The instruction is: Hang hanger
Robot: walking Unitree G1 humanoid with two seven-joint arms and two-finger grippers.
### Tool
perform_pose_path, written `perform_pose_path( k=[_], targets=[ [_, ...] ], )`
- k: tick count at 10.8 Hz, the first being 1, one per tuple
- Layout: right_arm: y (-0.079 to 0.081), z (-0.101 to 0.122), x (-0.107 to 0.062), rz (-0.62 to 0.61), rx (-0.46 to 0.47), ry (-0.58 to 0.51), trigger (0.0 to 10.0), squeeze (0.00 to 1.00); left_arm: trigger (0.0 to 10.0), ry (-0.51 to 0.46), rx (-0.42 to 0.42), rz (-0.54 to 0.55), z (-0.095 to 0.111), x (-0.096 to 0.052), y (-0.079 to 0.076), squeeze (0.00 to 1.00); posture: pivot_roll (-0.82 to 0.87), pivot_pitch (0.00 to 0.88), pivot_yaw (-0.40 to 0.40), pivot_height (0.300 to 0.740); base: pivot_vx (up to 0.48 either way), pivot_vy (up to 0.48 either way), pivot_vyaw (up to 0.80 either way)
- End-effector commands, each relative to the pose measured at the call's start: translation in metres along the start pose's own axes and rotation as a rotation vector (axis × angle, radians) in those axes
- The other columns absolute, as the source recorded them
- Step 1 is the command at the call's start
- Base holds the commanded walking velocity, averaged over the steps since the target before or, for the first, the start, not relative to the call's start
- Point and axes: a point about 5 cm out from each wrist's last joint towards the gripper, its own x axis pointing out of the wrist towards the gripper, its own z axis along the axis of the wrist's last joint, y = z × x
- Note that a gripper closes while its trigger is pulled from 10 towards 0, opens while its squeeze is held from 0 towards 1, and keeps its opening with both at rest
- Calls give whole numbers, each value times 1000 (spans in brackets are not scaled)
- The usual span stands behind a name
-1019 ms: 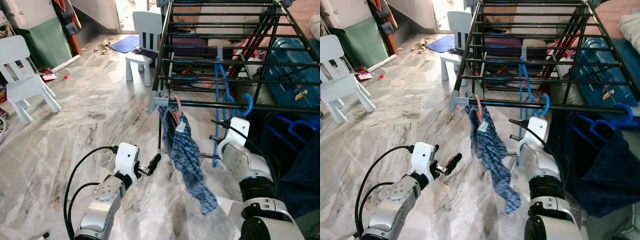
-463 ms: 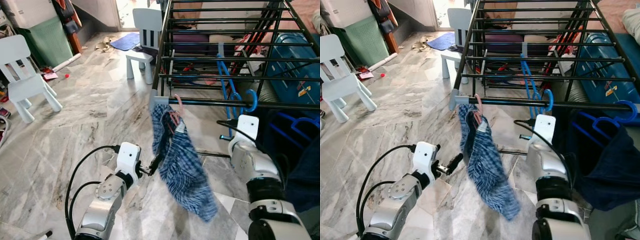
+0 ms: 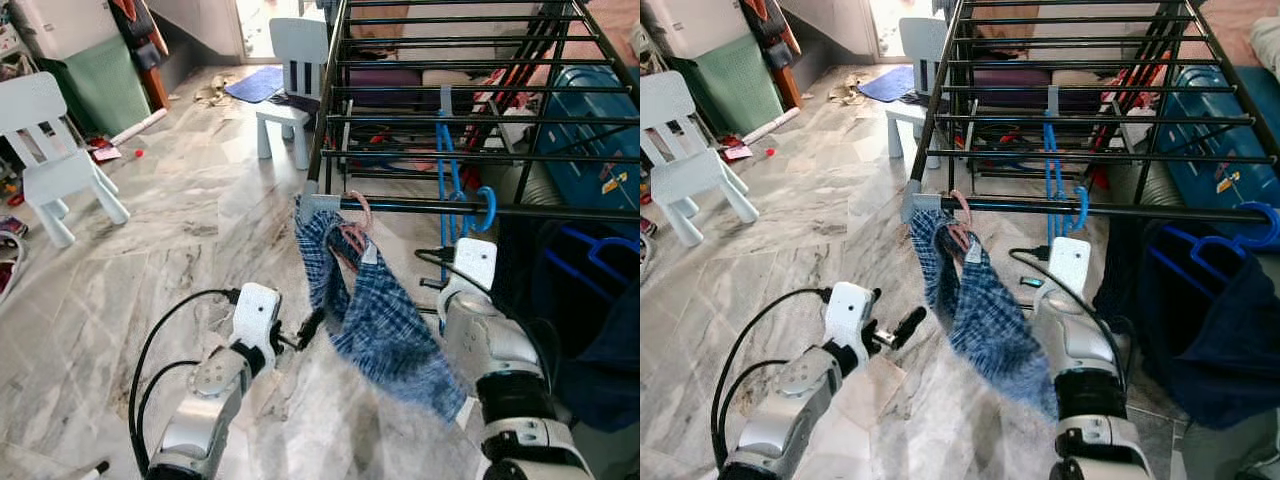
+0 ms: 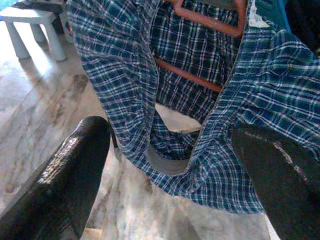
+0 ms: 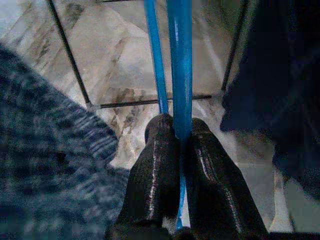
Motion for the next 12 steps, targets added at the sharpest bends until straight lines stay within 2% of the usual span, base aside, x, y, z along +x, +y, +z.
perform_pose_path(
  k=[1, 3, 5, 6, 7, 8, 9, 10, 11, 12],
  targets=[
    [2, 5, -1, 7, -71, -59, 10000, 0, 10000, 18, 12, -9, -2, 1, 1, 0, -85, 3, 101, 740, 0, 0, 0],
    [7, 20, -3, -7, -157, -182, 10000, 0, 10000, 21, 23, -13, -1, 4, 3, 0, -95, 0, 118, 740, 0, 0, 0],
    [5, 17, -1, -47, -179, -210, 10000, 0, 10000, 22, 33, -20, 1, 6, 4, 0, -95, 0, 126, 740, 0, 0, 0],
    [4, 2, 3, 5, -38, -77, 10000, 0, 10000, 25, 32, -24, 1, 6, 4, 0, -94, 0, 119, 740, 0, 0, 0],
    [1, -6, 6, 14, -21, -6, 10000, 0, 10000, 28, 30, -25, 0, 7, 2, 0, -94, 0, 114, 740, 0, 0, 0],
    [3, -9, 6, 53, 75, 66, 10000, 0, 10000, 29, 22, -22, -1, 7, 1, 0, -91, 0, 104, 740, 0, 0, 0],
    [4, 14, 4, 69, 34, -60, 10000, 0, 10000, 27, 17, -19, -2, 7, 0, 0, -89, 0, 98, 740, 0, 0, 0],
    [13, 42, 2, 103, 39, -140, 10000, 0, 10000, 25, 12, -11, -2, 7, 1, 0, -86, 0, 87, 740, 0, 0, 0],
    [15, 47, 2, 114, 63, -133, 10000, 0, 10000, 24, 11, -10, -2, 7, 0, 0, -83, 0, 85, 740, 0, 0, 0],
    [25, 68, -3, 142, 117, -137, 10000, 0, 10000, 23, 8, -3, -2, 6, 1, 0, -78, 0, 78, 740, 0, 0, 0]
  ],
)
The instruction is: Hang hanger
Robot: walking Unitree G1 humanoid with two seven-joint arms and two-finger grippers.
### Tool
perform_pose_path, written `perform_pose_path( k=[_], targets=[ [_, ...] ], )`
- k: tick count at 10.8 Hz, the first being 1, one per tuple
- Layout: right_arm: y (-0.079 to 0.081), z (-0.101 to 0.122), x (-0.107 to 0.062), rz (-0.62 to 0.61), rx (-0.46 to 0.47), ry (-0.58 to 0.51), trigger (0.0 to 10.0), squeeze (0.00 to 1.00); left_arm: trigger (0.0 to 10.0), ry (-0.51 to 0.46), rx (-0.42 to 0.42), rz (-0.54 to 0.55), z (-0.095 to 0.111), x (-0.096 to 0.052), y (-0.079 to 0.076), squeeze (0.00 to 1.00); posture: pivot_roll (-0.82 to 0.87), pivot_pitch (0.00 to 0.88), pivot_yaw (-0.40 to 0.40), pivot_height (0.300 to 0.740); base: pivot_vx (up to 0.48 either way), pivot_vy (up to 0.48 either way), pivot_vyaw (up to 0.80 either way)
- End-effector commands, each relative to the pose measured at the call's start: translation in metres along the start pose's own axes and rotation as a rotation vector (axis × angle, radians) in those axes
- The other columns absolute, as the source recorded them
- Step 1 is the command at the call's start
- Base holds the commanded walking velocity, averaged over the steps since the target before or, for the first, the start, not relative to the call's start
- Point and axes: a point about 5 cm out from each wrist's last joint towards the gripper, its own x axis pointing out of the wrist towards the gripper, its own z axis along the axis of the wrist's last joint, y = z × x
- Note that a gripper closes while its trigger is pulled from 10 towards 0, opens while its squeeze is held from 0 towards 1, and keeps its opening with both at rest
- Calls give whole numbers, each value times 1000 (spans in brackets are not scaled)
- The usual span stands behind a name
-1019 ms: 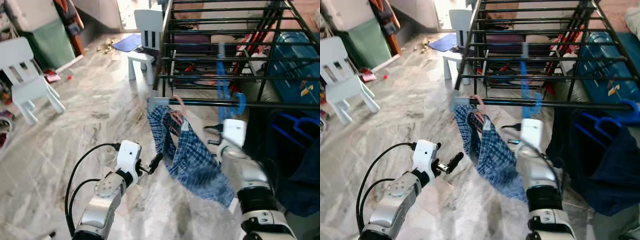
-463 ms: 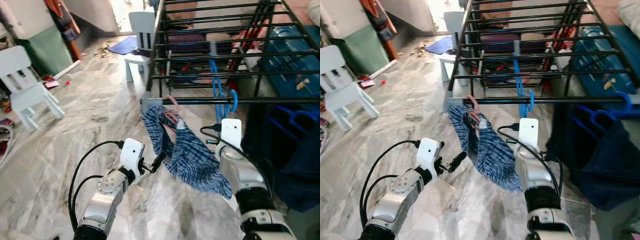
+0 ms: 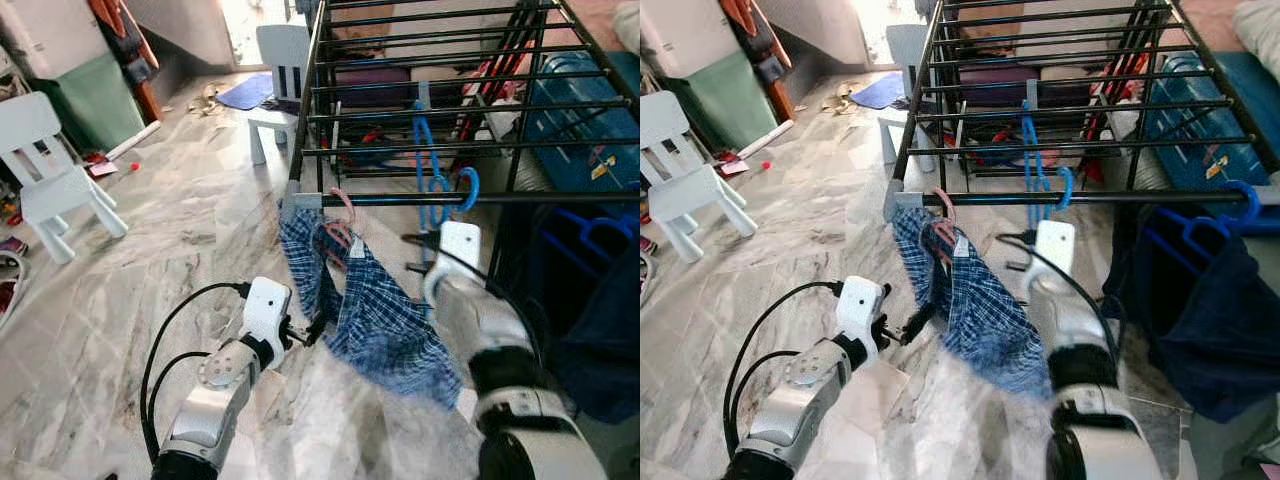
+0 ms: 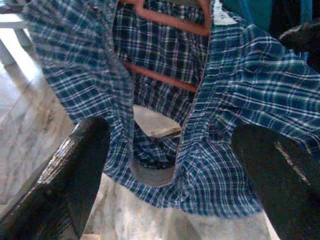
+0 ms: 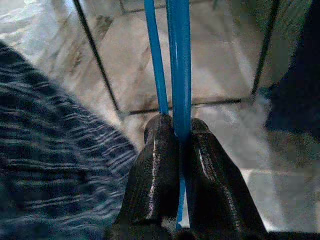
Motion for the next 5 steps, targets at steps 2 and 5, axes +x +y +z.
perform_pose_path(
  k=[2, 5],
  targets=[
    [22, 66, -20, 30, 4, -167, 10000, 0, 10000, 14, 4, 23, -4, -5, 5, 0, -75, 0, 69, 740, 0, 0, 0],
    [11, 40, -12, -31, -12, -3, 10000, 0, 10000, 24, -7, 22, -7, -5, 2, 0, -81, 1, 62, 740, 0, 0, 0]
  ],
)
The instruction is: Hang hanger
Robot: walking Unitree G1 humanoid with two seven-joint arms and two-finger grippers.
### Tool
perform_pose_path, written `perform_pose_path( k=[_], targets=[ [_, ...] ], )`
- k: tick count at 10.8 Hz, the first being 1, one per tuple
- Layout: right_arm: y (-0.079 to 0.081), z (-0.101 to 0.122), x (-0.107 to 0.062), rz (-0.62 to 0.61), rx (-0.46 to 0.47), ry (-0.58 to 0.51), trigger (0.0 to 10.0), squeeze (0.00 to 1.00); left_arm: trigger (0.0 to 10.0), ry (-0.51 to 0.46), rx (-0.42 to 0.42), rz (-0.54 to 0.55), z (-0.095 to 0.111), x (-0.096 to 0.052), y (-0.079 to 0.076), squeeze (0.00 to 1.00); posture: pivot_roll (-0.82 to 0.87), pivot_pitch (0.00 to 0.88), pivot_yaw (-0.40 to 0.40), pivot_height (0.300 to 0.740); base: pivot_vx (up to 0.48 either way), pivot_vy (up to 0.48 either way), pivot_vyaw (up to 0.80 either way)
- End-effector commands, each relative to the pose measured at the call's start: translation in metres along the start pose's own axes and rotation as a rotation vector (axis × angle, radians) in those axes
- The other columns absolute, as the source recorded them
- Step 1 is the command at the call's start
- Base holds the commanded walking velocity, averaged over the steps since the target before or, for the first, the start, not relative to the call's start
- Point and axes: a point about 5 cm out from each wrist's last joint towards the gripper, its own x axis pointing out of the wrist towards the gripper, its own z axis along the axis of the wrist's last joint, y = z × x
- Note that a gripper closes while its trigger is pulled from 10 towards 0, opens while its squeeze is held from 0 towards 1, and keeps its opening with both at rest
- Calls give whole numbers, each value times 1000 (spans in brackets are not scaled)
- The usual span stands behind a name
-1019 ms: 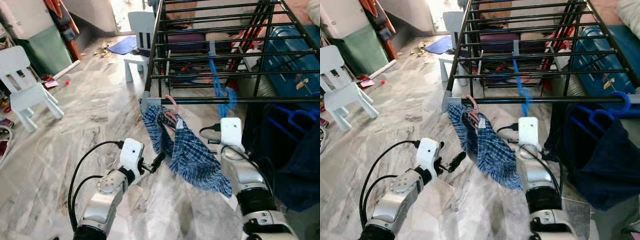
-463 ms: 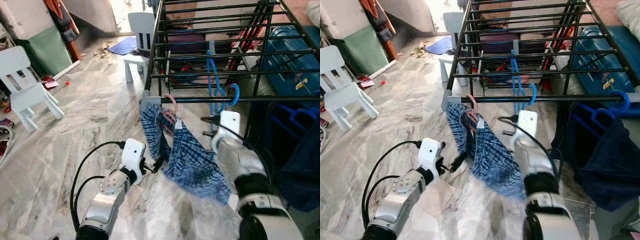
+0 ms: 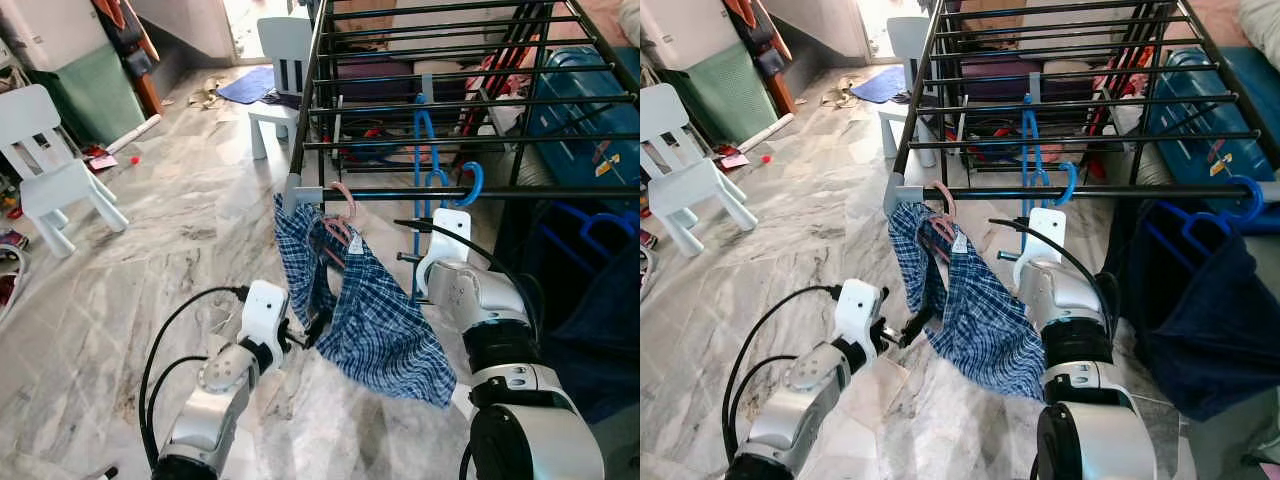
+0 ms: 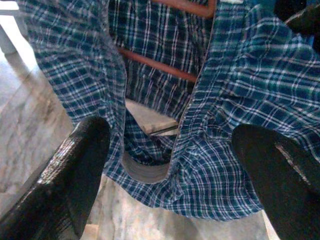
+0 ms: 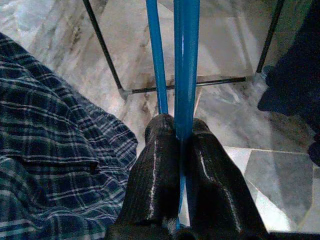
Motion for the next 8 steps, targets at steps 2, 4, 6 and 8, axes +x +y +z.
perform_pose_path(
  k=[2, 4, 6, 8],
  targets=[
    [-13, -11, 5, -75, 22, 48, 10000, 0, 10000, 16, 1, 17, -2, -3, 3, 0, -82, 6, 59, 740, 0, 0, 0],
    [-26, -34, 14, -118, 26, 116, 10000, 0, 10000, 21, -4, 16, -3, -3, 3, 0, -81, 10, 58, 740, 0, 0, 0],
    [-35, -48, 20, -144, 3, 143, 10000, 0, 10000, 23, -3, 18, -3, -3, 3, 0, -78, 8, 58, 740, 0, 0, 0],
    [-35, -49, 21, -126, -16, 112, 10000, 0, 10000, 10, -4, 22, 0, -2, 3, 0, -77, 8, 60, 740, 0, 0, 0]
  ],
)
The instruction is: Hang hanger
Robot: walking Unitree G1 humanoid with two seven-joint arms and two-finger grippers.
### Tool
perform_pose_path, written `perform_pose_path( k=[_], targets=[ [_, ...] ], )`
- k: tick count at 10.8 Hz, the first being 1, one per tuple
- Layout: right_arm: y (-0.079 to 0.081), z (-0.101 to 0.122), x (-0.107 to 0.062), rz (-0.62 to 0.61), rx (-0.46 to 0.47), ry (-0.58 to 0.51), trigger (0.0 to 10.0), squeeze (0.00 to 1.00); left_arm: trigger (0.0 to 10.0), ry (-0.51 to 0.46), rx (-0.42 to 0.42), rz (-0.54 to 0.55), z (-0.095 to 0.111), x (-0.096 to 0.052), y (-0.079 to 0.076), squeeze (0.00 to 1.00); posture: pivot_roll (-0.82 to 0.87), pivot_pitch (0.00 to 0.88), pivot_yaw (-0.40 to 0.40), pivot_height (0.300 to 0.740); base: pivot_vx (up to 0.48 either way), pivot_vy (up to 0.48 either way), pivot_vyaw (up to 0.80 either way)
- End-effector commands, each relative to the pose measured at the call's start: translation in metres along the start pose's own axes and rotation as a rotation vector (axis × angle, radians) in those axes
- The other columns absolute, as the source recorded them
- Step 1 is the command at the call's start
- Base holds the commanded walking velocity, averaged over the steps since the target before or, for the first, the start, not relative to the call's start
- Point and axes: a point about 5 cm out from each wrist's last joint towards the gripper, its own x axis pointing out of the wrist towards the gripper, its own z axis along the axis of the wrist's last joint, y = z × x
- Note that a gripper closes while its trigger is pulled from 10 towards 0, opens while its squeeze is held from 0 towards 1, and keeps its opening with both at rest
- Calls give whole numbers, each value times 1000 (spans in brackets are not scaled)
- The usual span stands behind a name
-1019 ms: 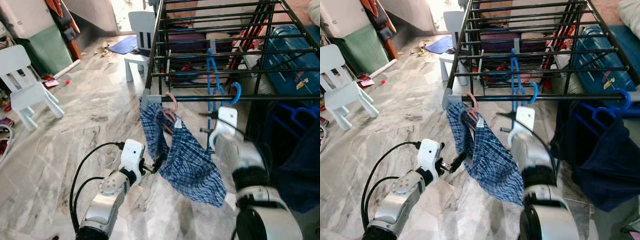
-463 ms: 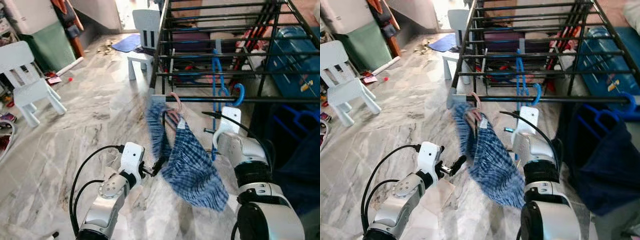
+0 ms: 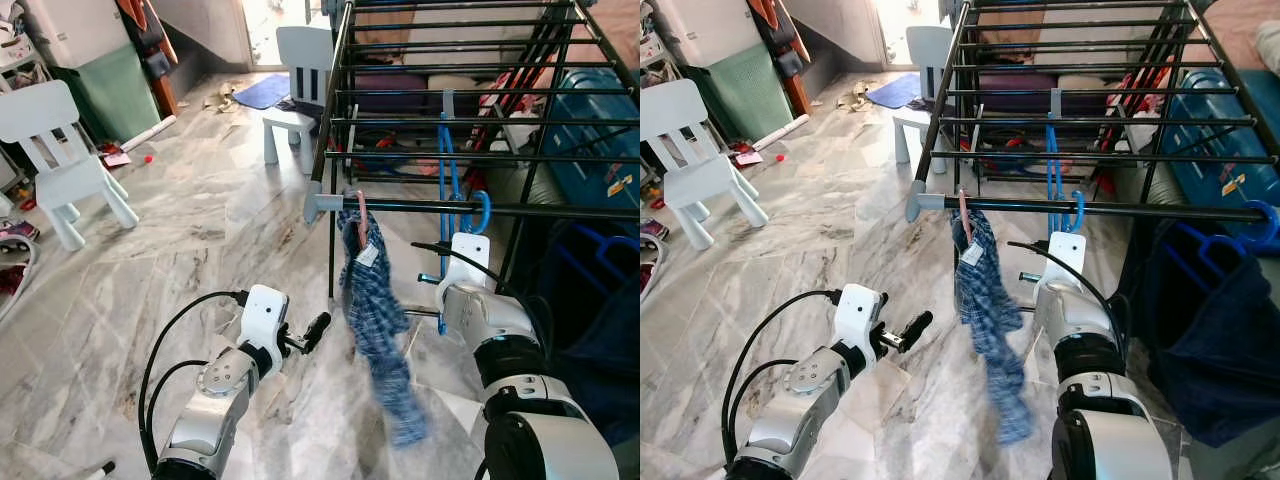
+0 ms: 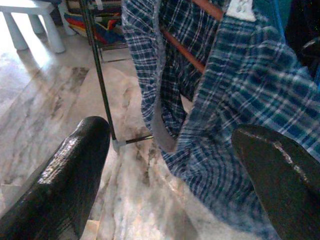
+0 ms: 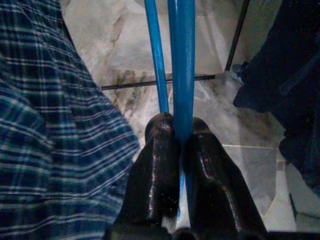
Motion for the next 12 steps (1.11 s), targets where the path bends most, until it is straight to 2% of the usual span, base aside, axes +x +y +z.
perform_pose_path(
  k=[1, 3, 4, 5, 9, 10, 11, 12],
  targets=[
    [-3, -14, 3, -1, 4, 49, 10000, 0, 10000, -18, 3, 22, 6, -1, 4, 0, -76, 7, 60, 740, 0, 0, 0],
    [-6, -9, 4, -20, -92, -43, 10000, 0, 10000, -16, 1, 29, 6, 1, 6, 0, -78, 1, 59, 740, 0, 0, 0],
    [-8, -13, 6, -42, -157, -58, 10000, 0, 10000, -16, 1, 29, 5, 1, 6, 0, -78, 0, 60, 740, 0, 0, 0],
    [-10, -20, 9, -51, -184, -72, 10000, 0, 10000, -17, 3, 29, 6, 2, 6, 0, -74, 0, 61, 740, 0, 0, 0],
    [-15, -27, 15, -27, -181, -106, 10000, 0, 10000, -26, 15, 39, 8, 2, 8, 0, -68, 0, 66, 740, 0, 0, 0],
    [-13, -20, 13, -7, -154, -126, 10000, 0, 10000, -34, 9, 34, 9, 2, 8, 0, -70, 0, 66, 740, 0, 0, 0],
    [-9, -10, 11, 9, -149, -173, 10000, 0, 10000, -57, -13, 27, 11, 2, 7, 78, -70, 0, 66, 740, 0, 0, 0],
    [-4, -3, 7, 23, -162, -208, 10000, 0, 10000, -65, -13, 28, 13, 2, 7, 86, -70, 0, 63, 740, 0, 0, 0]
  ],
)
